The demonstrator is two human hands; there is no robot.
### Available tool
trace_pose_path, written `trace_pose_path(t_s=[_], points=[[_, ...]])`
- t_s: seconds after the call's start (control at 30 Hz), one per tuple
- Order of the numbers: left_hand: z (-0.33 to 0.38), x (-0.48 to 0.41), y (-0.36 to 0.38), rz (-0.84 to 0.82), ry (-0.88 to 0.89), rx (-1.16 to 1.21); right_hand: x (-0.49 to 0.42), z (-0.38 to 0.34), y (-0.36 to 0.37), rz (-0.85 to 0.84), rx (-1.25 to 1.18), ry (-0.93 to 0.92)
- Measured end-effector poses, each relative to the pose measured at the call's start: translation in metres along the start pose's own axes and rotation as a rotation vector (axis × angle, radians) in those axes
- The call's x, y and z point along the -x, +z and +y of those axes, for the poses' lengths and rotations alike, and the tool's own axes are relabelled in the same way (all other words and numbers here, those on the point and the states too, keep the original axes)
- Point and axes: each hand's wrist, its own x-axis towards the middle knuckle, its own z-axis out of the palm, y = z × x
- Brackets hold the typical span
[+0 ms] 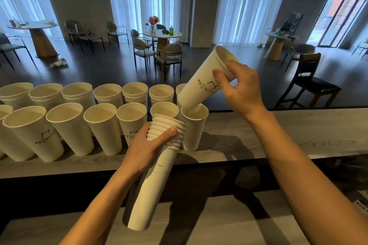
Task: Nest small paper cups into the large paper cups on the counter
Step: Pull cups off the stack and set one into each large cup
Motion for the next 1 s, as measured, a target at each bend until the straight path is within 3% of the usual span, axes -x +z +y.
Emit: trace_pose_path(t_s=[0.23, 0.43, 0.53, 0.77, 1.0], points=[[0.009, -0.003, 0.012, -0.02, 0.054, 0.077, 0.015, 0.009, 0.014, -0.15, 0.247, -0.172], [0.009, -0.008, 0.017, -0.015, 0.072, 0.131, 0.026, 0.023, 0.044, -0.594, 0.375, -0.103], [0.008, -0.008, 0.016, -0.012, 0.072, 0.136, 0.039, 0.031, 0.058, -0.734, 0.372, -0.059], [-0.005, -0.005, 0.0, 0.017, 0.06, 0.092, 0.047, 0.037, 0.069, -0.759, 0.358, -0.063], [-0.012, 0.001, -0.018, 0.013, 0.067, 0.118, 0.037, 0.003, 0.067, -0.414, 0.147, -0.126]])
